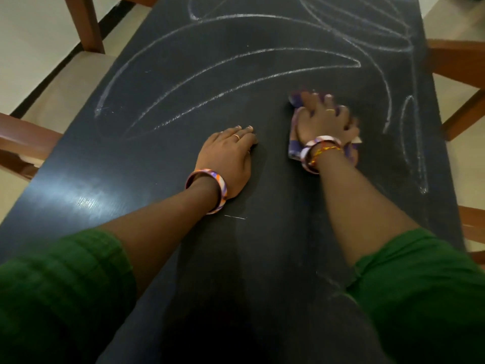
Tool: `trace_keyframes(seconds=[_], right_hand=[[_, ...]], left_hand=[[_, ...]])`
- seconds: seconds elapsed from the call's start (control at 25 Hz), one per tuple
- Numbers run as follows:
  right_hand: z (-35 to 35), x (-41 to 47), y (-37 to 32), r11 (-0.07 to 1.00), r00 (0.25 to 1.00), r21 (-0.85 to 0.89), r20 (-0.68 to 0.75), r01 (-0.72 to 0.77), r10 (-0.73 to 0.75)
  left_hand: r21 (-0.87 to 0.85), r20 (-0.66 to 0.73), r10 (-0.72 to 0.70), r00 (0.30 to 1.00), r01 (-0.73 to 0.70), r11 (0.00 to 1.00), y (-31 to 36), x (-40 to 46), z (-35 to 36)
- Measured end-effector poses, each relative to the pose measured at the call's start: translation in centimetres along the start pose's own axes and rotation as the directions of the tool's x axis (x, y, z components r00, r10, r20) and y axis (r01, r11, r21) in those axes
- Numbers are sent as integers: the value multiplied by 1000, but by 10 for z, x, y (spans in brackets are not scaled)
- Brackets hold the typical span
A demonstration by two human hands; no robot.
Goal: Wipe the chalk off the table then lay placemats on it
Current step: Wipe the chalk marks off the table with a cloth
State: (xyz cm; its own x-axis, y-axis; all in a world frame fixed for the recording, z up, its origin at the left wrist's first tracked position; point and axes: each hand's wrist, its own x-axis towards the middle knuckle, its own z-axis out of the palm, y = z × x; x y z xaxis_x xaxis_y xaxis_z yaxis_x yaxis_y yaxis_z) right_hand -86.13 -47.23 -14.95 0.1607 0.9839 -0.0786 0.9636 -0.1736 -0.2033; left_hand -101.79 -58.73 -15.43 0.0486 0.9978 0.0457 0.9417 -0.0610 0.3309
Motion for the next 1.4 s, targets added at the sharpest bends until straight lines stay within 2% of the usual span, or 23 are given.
trace_keyframes(seconds=[0.08,0.16,0.2,0.28,0.36,0.4,0.48,0.6,0.68,0.88,1.0,1.12,1.32,1.4], right_hand=[[12,-29,-23,985,985,-7,21,170,-170],[8,-43,-8,975,975,-8,17,220,-220],[2,-45,14,985,985,-14,-6,170,-170],[-9,-50,72,998,999,-51,-34,-20,18],[-22,-55,112,976,977,-27,-7,-215,215],[-24,-56,114,963,963,-11,-10,-269,268],[-16,-65,87,971,970,0,-45,-240,240],[5,-105,31,999,998,-36,-63,16,-18],[14,-132,18,993,994,-47,-25,106,-107],[6,-160,42,999,999,15,-18,-34,34],[7,-236,50,995,994,7,-30,-104,104],[8,-302,48,978,979,-46,-6,-205,205],[7,-196,35,970,969,24,-27,-243,244],[8,-186,33,973,973,28,-29,-228,229]], left_hand=[[14,7,4,1000,-4,1000,1,0,-1],[24,7,5,1000,-6,1000,1,-1,-2],[24,6,8,1000,-8,1000,1,-2,-3],[16,10,8,1000,-8,1000,1,-1,-4],[11,9,10,1000,-10,1000,2,-1,-4],[8,4,10,1000,-10,1000,2,-1,-3],[3,-2,9,1000,-9,1000,2,-1,-3],[2,-12,21,1000,-21,1000,-1,1,-4],[8,-1,29,1000,-29,1000,-1,2,-3],[-56,36,75,997,-73,996,-3,-6,-9],[-40,106,183,977,-179,983,1,-27,-8],[-46,150,179,972,-174,984,6,-52,-1],[-52,108,160,981,-155,987,8,-51,3],[-34,99,157,983,-154,987,9,-53,4]])
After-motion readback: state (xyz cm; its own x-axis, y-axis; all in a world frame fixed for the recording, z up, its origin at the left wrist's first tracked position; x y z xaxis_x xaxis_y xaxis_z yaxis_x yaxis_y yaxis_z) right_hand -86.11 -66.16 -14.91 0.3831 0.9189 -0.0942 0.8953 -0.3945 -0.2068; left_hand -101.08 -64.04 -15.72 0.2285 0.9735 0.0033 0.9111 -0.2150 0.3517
